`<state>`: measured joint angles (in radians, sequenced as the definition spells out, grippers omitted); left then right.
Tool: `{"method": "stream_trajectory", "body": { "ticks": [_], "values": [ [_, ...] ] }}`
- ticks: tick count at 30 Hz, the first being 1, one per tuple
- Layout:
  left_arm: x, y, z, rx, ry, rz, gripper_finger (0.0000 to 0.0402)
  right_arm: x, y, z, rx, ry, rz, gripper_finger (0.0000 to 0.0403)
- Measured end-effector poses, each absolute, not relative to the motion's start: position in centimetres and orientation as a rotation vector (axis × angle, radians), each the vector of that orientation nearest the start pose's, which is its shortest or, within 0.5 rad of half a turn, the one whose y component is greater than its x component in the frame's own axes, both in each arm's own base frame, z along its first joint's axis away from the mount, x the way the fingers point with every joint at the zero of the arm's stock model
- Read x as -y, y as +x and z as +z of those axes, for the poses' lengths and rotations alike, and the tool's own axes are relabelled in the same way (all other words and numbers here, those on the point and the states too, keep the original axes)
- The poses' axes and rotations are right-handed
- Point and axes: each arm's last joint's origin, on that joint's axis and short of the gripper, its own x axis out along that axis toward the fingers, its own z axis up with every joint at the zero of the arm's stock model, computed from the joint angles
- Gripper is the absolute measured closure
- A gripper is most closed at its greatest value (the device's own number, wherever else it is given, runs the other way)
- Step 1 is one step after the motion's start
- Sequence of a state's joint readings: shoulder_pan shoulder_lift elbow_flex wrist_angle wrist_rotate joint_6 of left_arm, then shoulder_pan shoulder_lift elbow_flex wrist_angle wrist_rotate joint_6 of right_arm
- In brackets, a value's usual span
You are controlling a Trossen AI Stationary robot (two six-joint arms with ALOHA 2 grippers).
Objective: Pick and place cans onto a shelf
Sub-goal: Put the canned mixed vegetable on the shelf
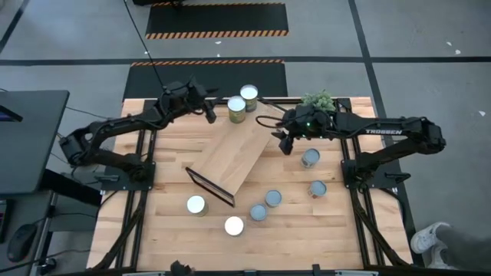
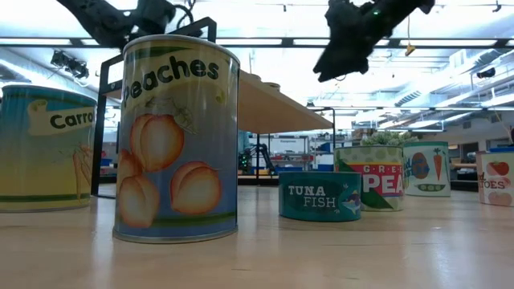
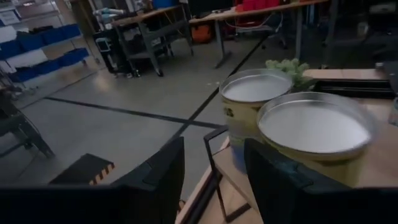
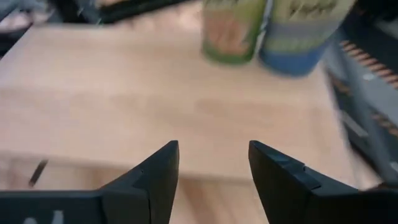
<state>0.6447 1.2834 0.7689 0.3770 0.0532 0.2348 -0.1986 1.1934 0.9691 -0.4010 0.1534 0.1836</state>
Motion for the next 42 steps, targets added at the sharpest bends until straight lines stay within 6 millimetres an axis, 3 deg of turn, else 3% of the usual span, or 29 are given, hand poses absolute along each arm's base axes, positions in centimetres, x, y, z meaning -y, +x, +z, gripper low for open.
{"method": "stream_trajectory", "body": {
  "ticks": [6, 20, 29, 42],
  "values": [
    [-16.0, 22.0, 28.8, -0.290, 0.128, 0.552, 0.0228, 5.4, 23.3, 28.9, -0.733, 0.290, -0.378, 0.0170],
    [-15.3, 21.3, 36.4, -0.444, 0.073, 0.523, 0.0228, 6.3, 20.4, 26.5, -1.066, 0.408, -0.400, 0.0072],
    [-15.2, 21.1, 36.4, -0.472, 0.010, 0.530, 0.0228, 7.3, 19.2, 23.2, -1.170, 0.553, -0.470, 0.0006],
    [-15.0, 20.8, 35.8, -0.536, -0.016, 0.521, 0.0228, 7.5, 19.3, 19.6, -1.370, 0.622, -0.508, 0.0006]
  ]
}}
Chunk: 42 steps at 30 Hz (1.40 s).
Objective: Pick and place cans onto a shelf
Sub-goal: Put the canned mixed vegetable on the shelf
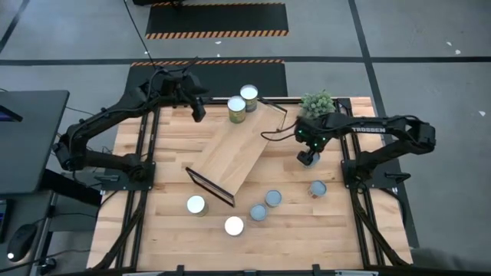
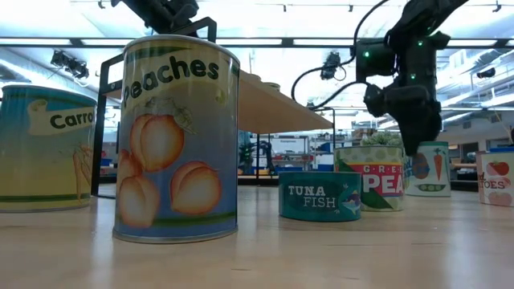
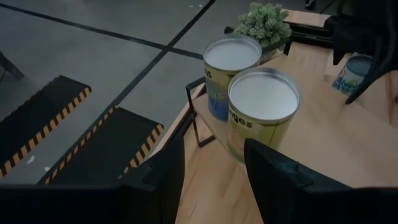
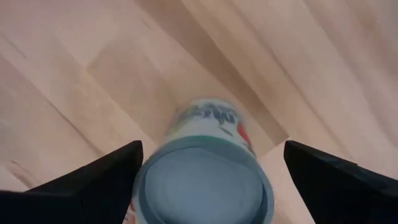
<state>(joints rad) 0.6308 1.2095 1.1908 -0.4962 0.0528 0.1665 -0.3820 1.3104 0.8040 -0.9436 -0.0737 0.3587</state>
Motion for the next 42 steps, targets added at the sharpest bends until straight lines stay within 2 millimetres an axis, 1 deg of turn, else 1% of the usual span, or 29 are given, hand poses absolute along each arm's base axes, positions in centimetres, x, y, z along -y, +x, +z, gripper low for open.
{"method": "stream_trajectory", "body": {
  "ticks": [3, 6, 9, 14, 15, 17, 18, 22, 25, 27, 31, 34, 36, 38, 42],
  "values": [
    [-15.0, 20.8, 35.8, -0.538, -0.017, 0.521, 0.0228, 7.5, 19.6, 18.9, -1.413, 0.654, -0.485, 0.0008],
    [-15.0, 20.8, 35.8, -0.539, -0.017, 0.521, 0.0228, 7.6, 19.9, 18.2, -1.453, 0.674, -0.469, 0.0018],
    [-15.0, 20.8, 35.8, -0.540, -0.017, 0.521, 0.0228, 7.7, 20.2, 17.4, -1.492, 0.684, -0.470, 0.0043],
    [-15.0, 20.8, 35.8, -0.540, -0.016, 0.521, 0.0228, 7.8, 20.5, 16.7, -1.532, 0.657, -0.429, 0.0104],
    [-15.0, 20.8, 35.8, -0.540, -0.015, 0.521, 0.0228, 7.9, 20.6, 16.8, -1.536, 0.646, -0.417, 0.0112],
    [-15.0, 20.8, 35.8, -0.540, -0.015, 0.521, 0.0228, 7.9, 20.7, 17.1, -1.537, 0.607, -0.387, 0.0113],
    [-15.0, 20.8, 35.8, -0.540, -0.015, 0.521, 0.0228, 8.0, 20.8, 17.7, -1.526, 0.572, -0.366, 0.0113],
    [-15.0, 20.8, 35.8, -0.540, -0.014, 0.520, 0.0228, 8.2, 20.9, 21.0, -1.474, 0.404, -0.294, 0.0113],
    [-15.0, 20.8, 35.8, -0.544, 0.000, 0.516, 0.0228, 8.5, 21.0, 24.1, -1.429, 0.291, -0.292, 0.0113],
    [-15.0, 20.8, 35.8, -0.546, 0.010, 0.514, 0.0228, 8.8, 21.3, 26.1, -1.406, 0.254, -0.301, 0.0109],
    [-15.0, 20.8, 35.8, -0.546, 0.010, 0.514, 0.0228, 9.9, 22.7, 30.2, -1.344, 0.213, -0.306, 0.0108],
    [-15.0, 20.8, 35.8, -0.547, 0.011, 0.513, 0.0228, 10.8, 24.0, 32.8, -1.297, 0.169, -0.303, 0.0113],
    [-15.0, 20.8, 35.8, -0.547, 0.011, 0.513, 0.0228, 11.3, 24.9, 34.2, -1.270, 0.143, -0.288, 0.0113],
    [-15.0, 20.8, 35.8, -0.547, 0.011, 0.513, 0.0228, 11.8, 25.8, 35.1, -1.269, 0.110, -0.260, 0.0113],
    [-15.0, 20.8, 35.8, -0.547, 0.011, 0.513, 0.0228, 12.7, 27.9, 35.9, -1.292, 0.037, -0.194, 0.0113]
  ]
}}
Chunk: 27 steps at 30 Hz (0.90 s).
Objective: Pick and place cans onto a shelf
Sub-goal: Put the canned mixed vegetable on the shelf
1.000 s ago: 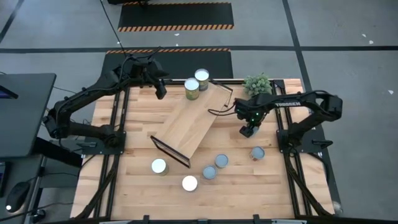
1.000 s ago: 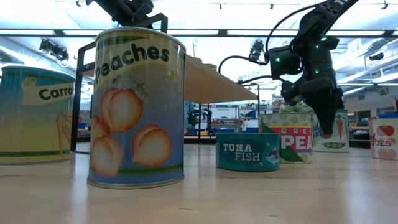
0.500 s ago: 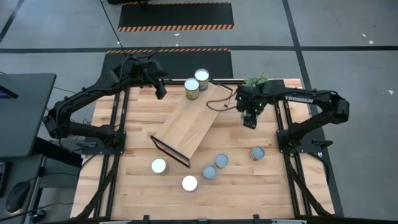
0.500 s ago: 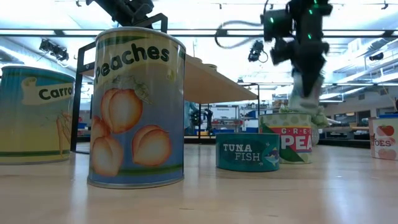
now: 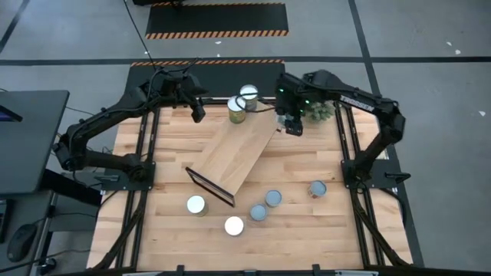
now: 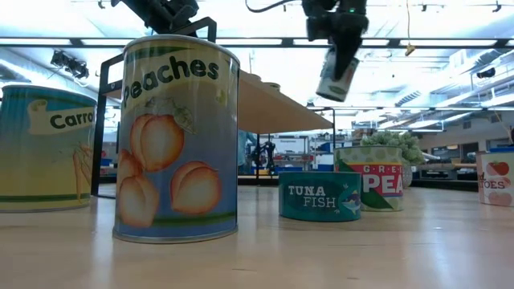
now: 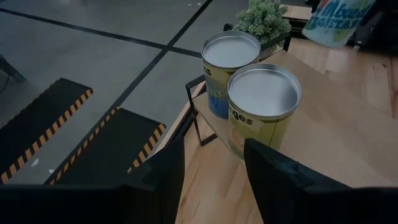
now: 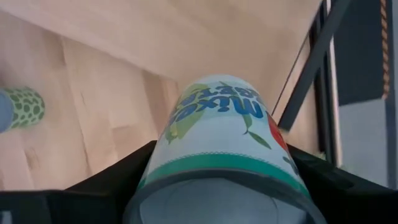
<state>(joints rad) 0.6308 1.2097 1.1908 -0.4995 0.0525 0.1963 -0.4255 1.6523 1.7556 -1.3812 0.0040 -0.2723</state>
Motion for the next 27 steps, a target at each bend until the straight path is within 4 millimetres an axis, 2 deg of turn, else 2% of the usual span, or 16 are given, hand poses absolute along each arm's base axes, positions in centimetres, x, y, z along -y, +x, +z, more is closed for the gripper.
{"method": "stream_trajectory", "body": {
  "ticks": [7, 13, 19, 27],
  "values": [
    [-15.0, 20.8, 35.8, -0.547, 0.012, 0.513, 0.0228, 14.5, 31.4, 35.3, -1.314, -0.049, -0.096, 0.0112],
    [-15.0, 20.8, 35.7, -0.553, 0.010, 0.512, 0.0228, 15.3, 33.0, 34.5, -1.360, -0.147, -0.013, 0.0112],
    [-15.0, 20.8, 35.7, -0.562, 0.008, 0.510, 0.0228, 15.5, 33.5, 34.3, -1.349, -0.148, 0.007, 0.0106],
    [-15.0, 20.8, 35.7, -0.568, 0.031, 0.504, 0.0228, 15.7, 33.7, 34.2, -1.333, -0.158, -0.003, 0.0075]
  ]
}}
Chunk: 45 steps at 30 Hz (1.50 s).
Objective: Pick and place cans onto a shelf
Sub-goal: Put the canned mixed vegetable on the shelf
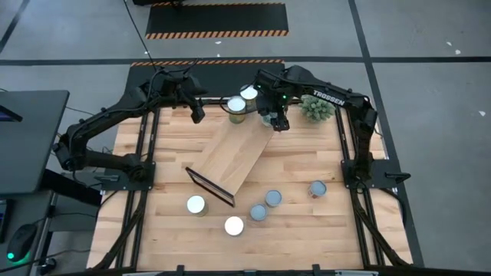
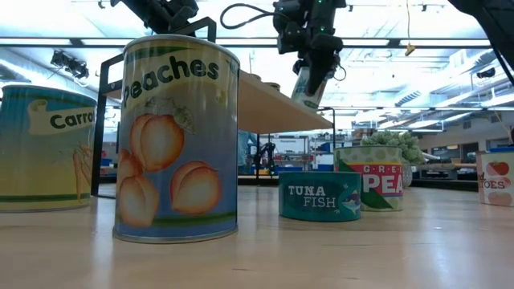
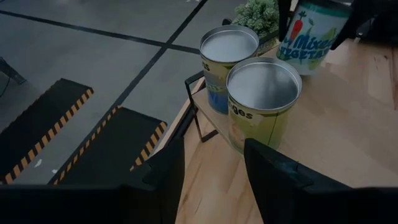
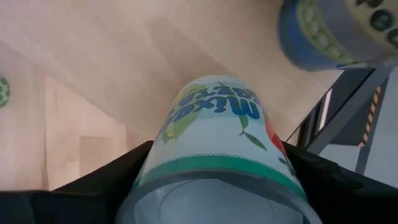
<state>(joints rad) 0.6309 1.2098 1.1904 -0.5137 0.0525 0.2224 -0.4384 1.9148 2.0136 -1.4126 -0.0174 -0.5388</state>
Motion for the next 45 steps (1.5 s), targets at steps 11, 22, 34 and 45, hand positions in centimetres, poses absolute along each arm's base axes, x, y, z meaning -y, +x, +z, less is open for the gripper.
{"method": "stream_trajectory", "body": {
  "ticks": [11, 22, 34, 45],
  "values": [
    [-15.0, 20.8, 35.7, -0.576, 0.065, 0.494, 0.0228, 16.2, 34.1, 34.0, -1.310, -0.160, -0.018, 0.0050],
    [-15.0, 20.8, 35.7, -0.575, 0.054, 0.497, 0.0228, 16.4, 34.8, 33.6, -1.276, -0.091, -0.103, 0.0021],
    [-15.0, 20.8, 35.6, -0.576, 0.054, 0.497, 0.0228, 16.6, 34.4, 37.7, -1.136, 0.008, -0.268, 0.0003],
    [-14.8, 20.6, 35.3, -0.615, 0.034, 0.472, 0.0228, 14.8, 30.8, 42.4, -1.109, 0.106, -0.360, 0.0026]
  ]
}}
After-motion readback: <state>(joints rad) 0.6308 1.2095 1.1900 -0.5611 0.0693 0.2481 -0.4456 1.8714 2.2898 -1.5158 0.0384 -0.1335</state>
